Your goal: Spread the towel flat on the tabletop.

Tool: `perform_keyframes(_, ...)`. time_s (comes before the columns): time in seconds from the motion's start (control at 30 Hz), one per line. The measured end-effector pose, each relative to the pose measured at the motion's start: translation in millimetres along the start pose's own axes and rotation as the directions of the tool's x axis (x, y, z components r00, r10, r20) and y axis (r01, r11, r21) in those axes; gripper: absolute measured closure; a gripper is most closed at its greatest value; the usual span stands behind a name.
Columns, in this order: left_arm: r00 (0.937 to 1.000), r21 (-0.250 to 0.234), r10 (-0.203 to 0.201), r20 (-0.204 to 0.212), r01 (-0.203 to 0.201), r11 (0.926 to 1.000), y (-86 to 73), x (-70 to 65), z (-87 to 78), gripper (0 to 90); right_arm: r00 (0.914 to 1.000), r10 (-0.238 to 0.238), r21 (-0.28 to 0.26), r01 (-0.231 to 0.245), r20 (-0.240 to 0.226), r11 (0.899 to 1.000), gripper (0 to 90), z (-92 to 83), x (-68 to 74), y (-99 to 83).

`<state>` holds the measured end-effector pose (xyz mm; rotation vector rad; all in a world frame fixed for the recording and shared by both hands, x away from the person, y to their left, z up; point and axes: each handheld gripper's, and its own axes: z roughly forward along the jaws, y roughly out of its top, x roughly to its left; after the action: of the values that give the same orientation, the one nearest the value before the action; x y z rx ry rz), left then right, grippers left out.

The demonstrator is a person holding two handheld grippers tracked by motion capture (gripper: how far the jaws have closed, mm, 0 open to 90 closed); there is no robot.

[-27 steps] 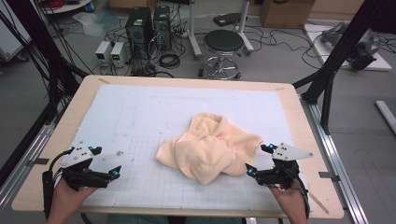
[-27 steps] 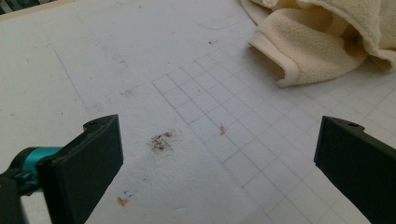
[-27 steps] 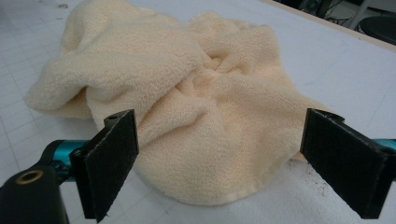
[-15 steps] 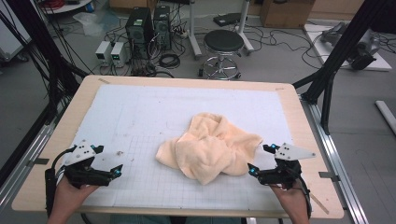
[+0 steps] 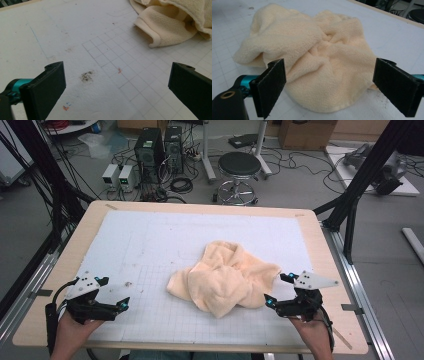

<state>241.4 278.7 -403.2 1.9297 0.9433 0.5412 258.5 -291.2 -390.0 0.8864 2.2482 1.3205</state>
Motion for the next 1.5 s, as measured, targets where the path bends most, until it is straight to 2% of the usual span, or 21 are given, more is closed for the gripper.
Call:
perform_keyframes(0.27,1.0000,0.007,0.008,-0.001,-0.008,0.9999,0.8,-1.0,0.9,1.8,0.9979,-0.028,0.021,0.029,-0.058,0.999,10.7,14.9,-1.0,26.9)
perform_keyframes(0.3,1.0000,0.003,0.004,-0.004,-0.004,1.0000,0.5,-1.1,0.9,1.8,0.9974,-0.030,0.030,0.033,-0.065,0.999,10.8,26.9,-0.3,36.9)
perform_keyframes(0.47,1.0000,0.007,0.003,-0.004,-0.003,1.0000,-0.8,0.0,-0.5,1.7,0.9901,-0.035,0.074,0.045,-0.136,0.996,11.1,62.6,5.3,51.0)
perform_keyframes(0.5,1.0000,0.006,-0.002,-0.005,0.002,1.0000,-1.8,0.6,-1.5,1.8,0.9885,-0.036,0.088,0.049,-0.147,0.995,11.5,69.8,8.0,52.4)
perform_keyframes(0.57,1.0000,0.008,-0.008,-0.003,0.008,0.9999,-2.3,1.6,-2.5,1.8,0.9826,-0.050,0.115,0.071,-0.179,0.991,17.8,83.4,12.3,53.7)
perform_keyframes(0.63,0.9999,0.006,-0.012,-0.003,0.012,0.9999,-2.7,2.0,-2.9,1.8,0.9775,-0.062,0.134,0.090,-0.202,0.987,17.8,95.4,16.4,53.2)
perform_keyframes(0.73,0.9999,0.008,-0.014,-0.004,0.014,0.9999,-3.0,1.8,-3.0,1.8,0.9723,-0.039,0.156,0.077,-0.230,0.985,19.8,106.7,17.3,51.7)
perform_keyframes(0.83,0.9999,0.016,-0.009,-0.005,0.009,0.9998,-3.1,1.8,-1.7,1.8,0.9684,-0.018,0.169,0.061,-0.249,0.984,24.4,111.4,14.8,51.2)
perform_keyframes(0.9,0.9999,0.018,-0.014,-0.004,0.014,0.9997,-3.2,1.5,-0.7,1.8,0.9597,0.002,0.212,0.060,-0.281,0.975,31.7,119.2,13.8,48.4)
perform_keyframes(0.93,0.9999,0.018,-0.011,-0.003,0.011,0.9998,-3.2,1.7,-0.6,1.8,0.9597,0.002,0.212,0.060,-0.281,0.975,31.7,119.2,13.8,48.4)
perform_keyframes(0.97,0.9999,0.019,-0.011,-0.002,0.011,0.9998,-3.2,1.8,-0.6,1.8,0.9547,0.020,0.239,0.054,-0.297,0.969,36.4,122.8,15.6,47.1)
perform_keyframes(1.03,0.9999,0.020,-0.013,0.002,0.013,0.9997,-3.1,1.5,0.0,1.8,0.9524,0.019,0.244,0.059,-0.304,0.968,38.2,124.3,16.9,46.9)
perform_keyframes(1.07,0.9999,0.019,-0.013,0.002,0.013,0.9997,-2.9,1.1,0.5,1.8,0.9544,0.009,0.246,0.068,-0.298,0.967,39.4,125.8,18.1,46.9)
perform_keyframes(1.17,1.0000,0.020,-0.007,0.002,0.007,0.9998,-1.6,0.5,1.4,1.8,0.9497,0.014,0.246,0.066,-0.313,0.967,48.1,127.5,19.6,46.7)
perform_keyframes(1.2,1.0000,0.017,-0.004,0.003,0.004,0.9998,-1.3,0.5,1.7,1.8,0.9461,0.015,0.248,0.070,-0.324,0.966,55.1,127.4,19.7,46.8)
perform_keyframes(1.27,0.9999,0.016,-0.006,0.008,0.006,0.9998,-0.4,0.3,3.0,1.8,0.9454,0.016,0.252,0.071,-0.326,0.965,60.5,126.4,19.6,47.0)
perform_keyframes(1.3,0.9999,0.019,-0.004,0.011,0.003,0.9998,0.1,0.4,3.7,1.8,0.9422,0.019,0.255,0.071,-0.334,0.964,64.0,125.3,19.3,47.5)
perform_keyframes(1.33,0.9999,0.018,-0.008,0.012,0.007,0.9998,0.5,0.0,5.2,1.8,0.9422,0.019,0.255,0.071,-0.334,0.964,64.0,125.3,19.3,47.5)
perform_keyframes(1.37,0.9998,0.020,-0.007,0.019,0.007,0.9998,0.7,-0.3,6.7,1.8,0.9374,0.003,0.240,0.086,-0.348,0.967,68.1,121.9,17.5,50.5)
perform_keyframes(1.43,0.9995,0.035,0.004,0.030,-0.005,0.9994,1.1,-1.1,9.1,1.8,0.9341,0.010,0.243,0.082,-0.357,0.967,69.2,120.4,16.3,53.2)
perform_keyframes(1.5,0.9995,0.033,0.008,0.032,-0.009,0.9994,1.5,-2.6,9.9,1.8,0.9272,-0.013,0.235,0.108,-0.374,0.966,70.2,118.9,15.5,62.8)
